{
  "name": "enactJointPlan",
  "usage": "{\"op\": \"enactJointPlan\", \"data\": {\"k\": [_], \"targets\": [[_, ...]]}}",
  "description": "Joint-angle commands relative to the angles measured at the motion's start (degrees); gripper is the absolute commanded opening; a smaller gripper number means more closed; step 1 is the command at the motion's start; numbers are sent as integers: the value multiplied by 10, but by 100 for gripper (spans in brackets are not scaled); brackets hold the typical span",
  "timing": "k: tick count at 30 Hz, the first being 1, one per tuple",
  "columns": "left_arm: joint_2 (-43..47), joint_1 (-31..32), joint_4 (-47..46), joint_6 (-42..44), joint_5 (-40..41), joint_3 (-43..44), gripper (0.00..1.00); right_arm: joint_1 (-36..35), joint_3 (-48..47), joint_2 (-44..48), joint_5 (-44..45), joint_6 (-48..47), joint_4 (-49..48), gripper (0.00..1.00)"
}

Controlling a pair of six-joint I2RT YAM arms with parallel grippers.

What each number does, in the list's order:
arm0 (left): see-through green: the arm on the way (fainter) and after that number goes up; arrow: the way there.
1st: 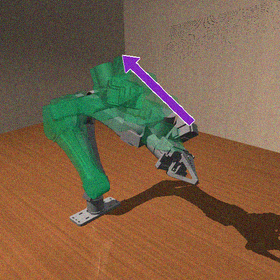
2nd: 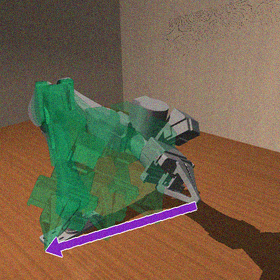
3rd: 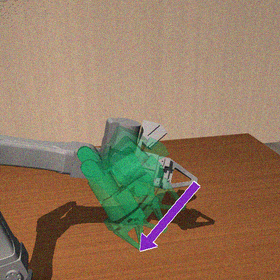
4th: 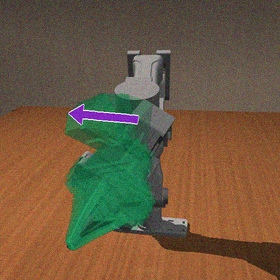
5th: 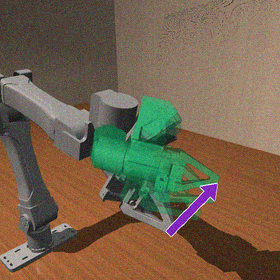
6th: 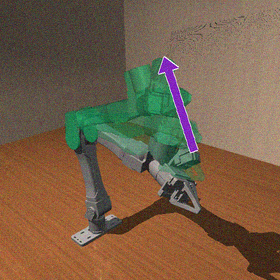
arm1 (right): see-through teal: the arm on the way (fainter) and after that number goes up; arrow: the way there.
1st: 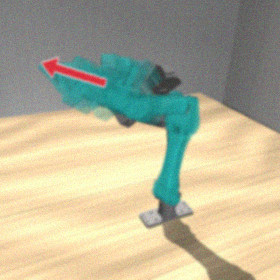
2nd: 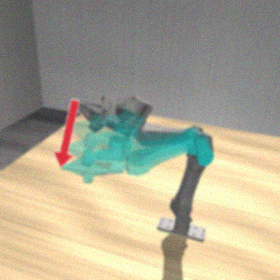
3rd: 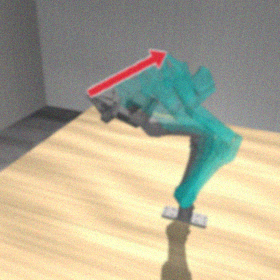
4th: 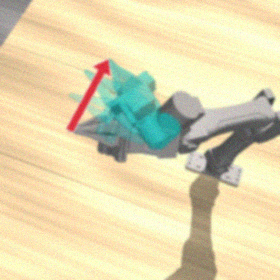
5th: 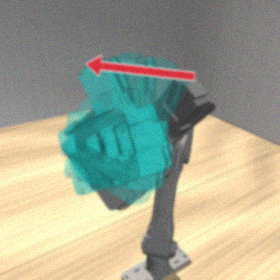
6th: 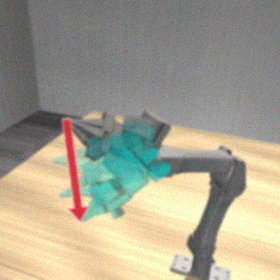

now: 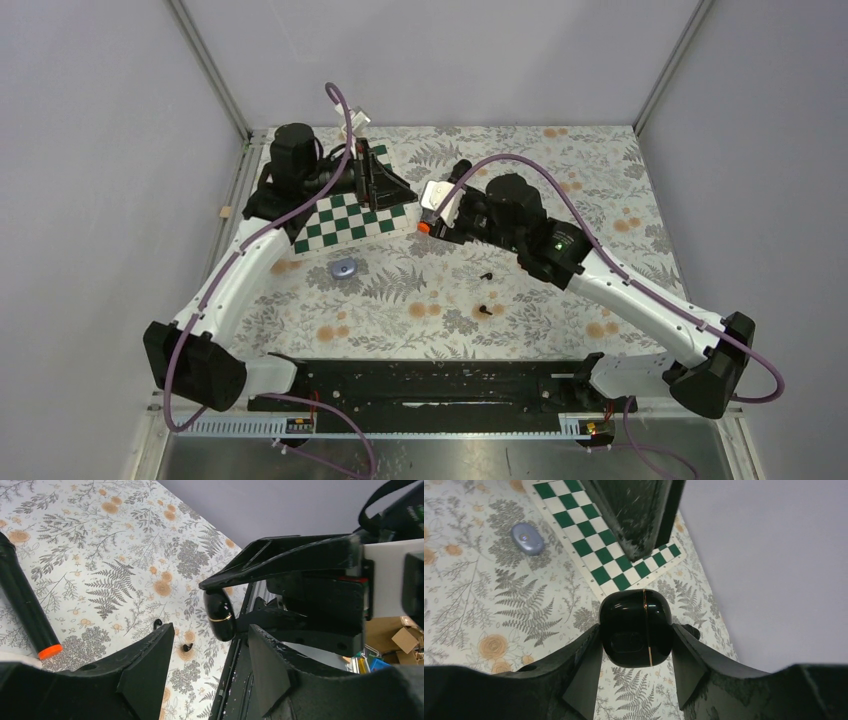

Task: Insert the wireless bluetooth earbuds into the charging case
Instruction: Open the charging case at the center of the board.

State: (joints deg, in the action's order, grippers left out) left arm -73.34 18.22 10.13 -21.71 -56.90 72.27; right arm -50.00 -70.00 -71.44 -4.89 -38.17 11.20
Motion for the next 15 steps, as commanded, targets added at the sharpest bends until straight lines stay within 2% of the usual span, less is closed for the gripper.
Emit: {"op": "enactJointPlan", "data": {"k": [1, 8, 15], "targets": [[-9, 9, -52, -17, 7, 19, 57, -6, -37, -1, 41, 22, -60, 5], [-29, 36, -54, -4, 1, 28, 53, -17, -37, -3, 46, 23, -92, 5], [-44, 44, -62, 1, -14, 37, 29, -26, -30, -5, 46, 8, -104, 6]]}}
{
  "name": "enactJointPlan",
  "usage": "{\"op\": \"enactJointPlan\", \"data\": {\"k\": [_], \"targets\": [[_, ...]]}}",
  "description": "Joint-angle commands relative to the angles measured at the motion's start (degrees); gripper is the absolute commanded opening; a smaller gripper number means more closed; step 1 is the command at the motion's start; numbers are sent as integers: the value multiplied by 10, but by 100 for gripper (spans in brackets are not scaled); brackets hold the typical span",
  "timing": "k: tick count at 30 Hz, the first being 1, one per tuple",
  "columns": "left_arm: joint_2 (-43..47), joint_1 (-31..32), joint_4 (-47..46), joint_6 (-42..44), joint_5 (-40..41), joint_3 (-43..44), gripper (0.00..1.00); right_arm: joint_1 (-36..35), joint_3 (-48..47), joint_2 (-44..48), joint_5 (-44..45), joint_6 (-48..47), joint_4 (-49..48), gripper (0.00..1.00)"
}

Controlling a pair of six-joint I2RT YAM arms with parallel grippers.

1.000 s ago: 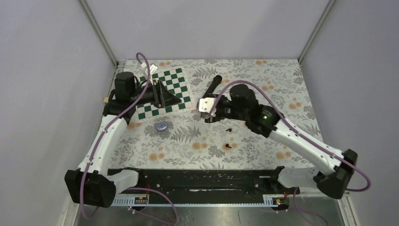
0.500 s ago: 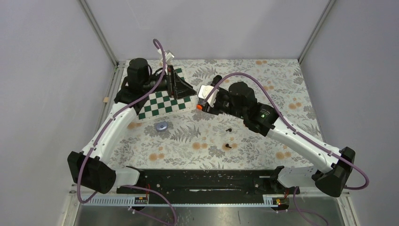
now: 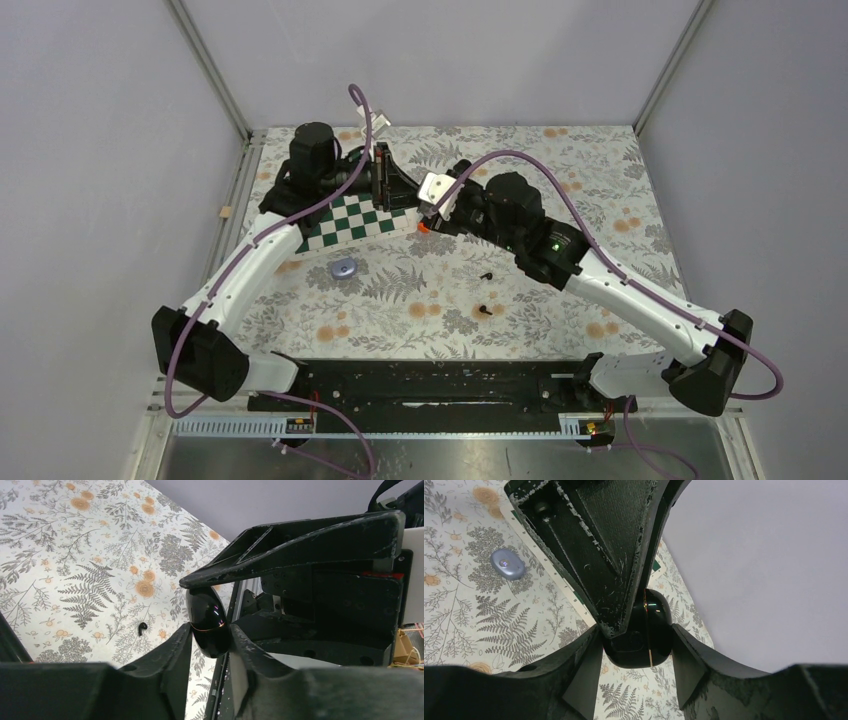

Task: Insert the wireless bluetooth earbuds into the charging case
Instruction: Open the charging case at the center of the board.

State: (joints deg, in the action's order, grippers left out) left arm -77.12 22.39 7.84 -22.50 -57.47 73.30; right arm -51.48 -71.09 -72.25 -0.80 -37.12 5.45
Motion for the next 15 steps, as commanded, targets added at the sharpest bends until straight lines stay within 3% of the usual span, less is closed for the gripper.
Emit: {"op": "enactJointPlan", "data": {"k": [1, 3, 7, 12, 15], "targets": [[-8, 3, -42, 7, -10, 27, 25, -12, -16, 5, 4, -5, -48, 6], [-10, 2, -49, 5, -20, 27, 16, -12, -13, 7, 0, -6, -46, 12], [-11, 2, -54, 15, -44, 25, 0, -6, -33, 12, -7, 34, 12, 44], [-1, 1, -70, 55, -120, 6, 0, 75, -99, 22, -159, 181, 140, 70], [19, 1, -109, 93, -165, -30, 0, 112, -154, -2, -282, 236, 225, 75]]}}
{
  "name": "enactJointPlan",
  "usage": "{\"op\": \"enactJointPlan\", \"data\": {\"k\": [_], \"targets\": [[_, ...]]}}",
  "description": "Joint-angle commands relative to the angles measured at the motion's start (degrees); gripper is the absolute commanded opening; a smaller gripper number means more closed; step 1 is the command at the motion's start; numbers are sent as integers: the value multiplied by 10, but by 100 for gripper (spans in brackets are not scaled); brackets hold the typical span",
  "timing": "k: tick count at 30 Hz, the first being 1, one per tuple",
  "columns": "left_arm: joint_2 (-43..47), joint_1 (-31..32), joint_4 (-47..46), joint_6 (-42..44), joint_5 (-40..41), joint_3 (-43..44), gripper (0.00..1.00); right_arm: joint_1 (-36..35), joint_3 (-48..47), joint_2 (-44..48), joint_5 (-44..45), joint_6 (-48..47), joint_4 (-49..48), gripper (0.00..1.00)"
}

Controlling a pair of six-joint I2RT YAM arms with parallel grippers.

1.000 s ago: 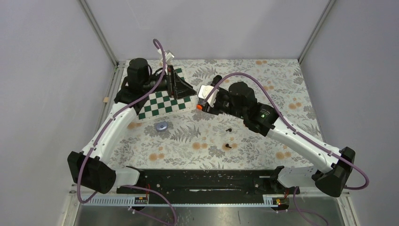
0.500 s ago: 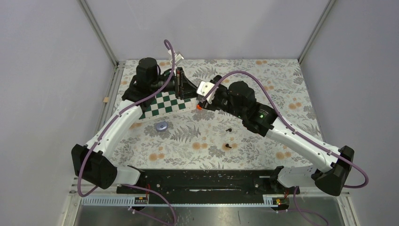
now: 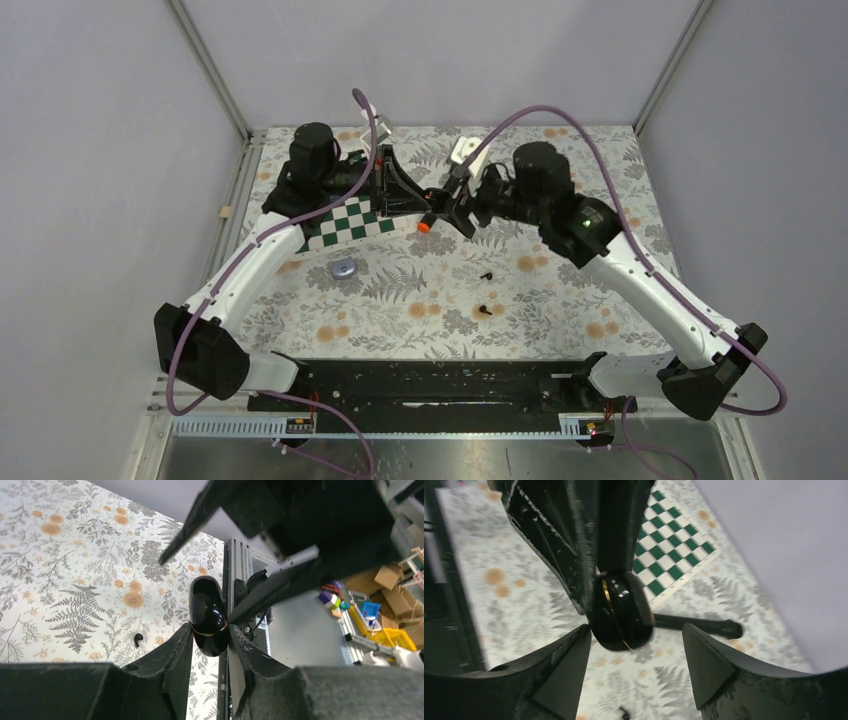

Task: Insert the wireless bluetooth earbuds into the charging case
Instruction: Open the charging case at the center of the board.

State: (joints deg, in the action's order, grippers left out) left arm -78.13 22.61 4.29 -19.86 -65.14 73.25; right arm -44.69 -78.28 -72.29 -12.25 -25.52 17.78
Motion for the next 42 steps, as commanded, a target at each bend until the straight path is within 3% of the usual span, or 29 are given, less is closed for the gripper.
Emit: {"op": "enactJointPlan", "data": {"k": [1, 5, 17, 21, 27, 38, 42], "targets": [[38, -1, -80, 84, -93, -40, 0, 48, -96, -11, -198, 128, 126, 76], [56, -1, -91, 122, -93, -60, 0, 51, -92, -24, -281, 147, 138, 77], [68, 0, -112, 140, -107, -74, 0, 65, -97, -68, -264, 206, 98, 74], [71, 0, -109, 159, -115, -74, 0, 98, -118, -90, -286, 261, 80, 70], [73, 0, -106, 172, -117, -75, 0, 163, -103, -114, -345, 428, -15, 66], [74, 2, -106, 165, -92, -83, 0, 172, -84, -117, -409, 491, -75, 71], [73, 1, -159, 103, -66, -97, 0, 178, -70, -109, -405, 491, -77, 72]]}}
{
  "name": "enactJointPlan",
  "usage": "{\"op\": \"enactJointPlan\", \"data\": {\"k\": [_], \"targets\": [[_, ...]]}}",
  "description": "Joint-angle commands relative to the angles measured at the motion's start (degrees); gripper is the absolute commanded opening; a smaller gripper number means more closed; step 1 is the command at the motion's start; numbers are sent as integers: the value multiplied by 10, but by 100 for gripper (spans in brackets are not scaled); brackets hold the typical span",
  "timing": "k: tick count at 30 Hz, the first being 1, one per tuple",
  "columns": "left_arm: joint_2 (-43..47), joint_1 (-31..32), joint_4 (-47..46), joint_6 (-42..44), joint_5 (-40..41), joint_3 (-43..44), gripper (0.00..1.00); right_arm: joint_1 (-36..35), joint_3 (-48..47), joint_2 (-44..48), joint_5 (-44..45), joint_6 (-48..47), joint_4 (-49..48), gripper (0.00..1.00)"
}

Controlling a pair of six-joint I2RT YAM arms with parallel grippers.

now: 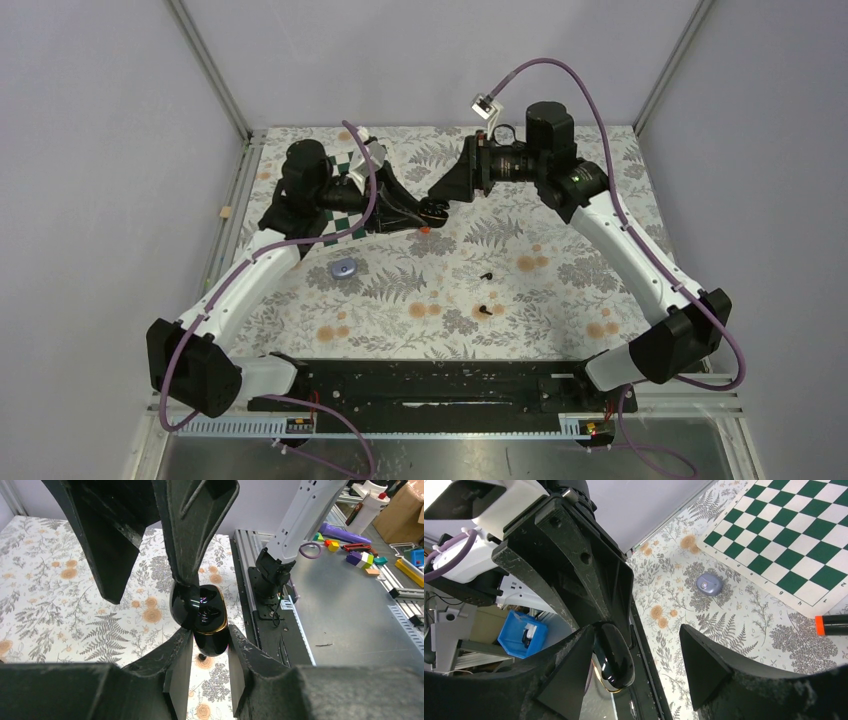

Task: Insert the wireless bluetooth earbuds into the charging case
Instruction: Open the charging case at the center of the board.

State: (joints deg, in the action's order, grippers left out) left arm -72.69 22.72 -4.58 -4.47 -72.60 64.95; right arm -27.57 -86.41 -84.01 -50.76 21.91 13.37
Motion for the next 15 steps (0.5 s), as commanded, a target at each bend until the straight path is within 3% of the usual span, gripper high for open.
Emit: {"op": "enactJointPlan", "data": {"k": [1, 6, 10, 15], "targets": [[19, 0, -98, -82, 20, -20, 0, 9, 14, 10, -21, 17, -33, 73], [11, -1, -190, -197, 62, -45, 0, 33, 31, 35, -35, 34, -54, 80], [3, -5, -205, -231, 83, -42, 0, 41, 43, 51, -60, 43, -66, 82], [-12, -7, -243, -276, 89, -27, 0, 41, 71, 54, -89, 49, -78, 75]]}}
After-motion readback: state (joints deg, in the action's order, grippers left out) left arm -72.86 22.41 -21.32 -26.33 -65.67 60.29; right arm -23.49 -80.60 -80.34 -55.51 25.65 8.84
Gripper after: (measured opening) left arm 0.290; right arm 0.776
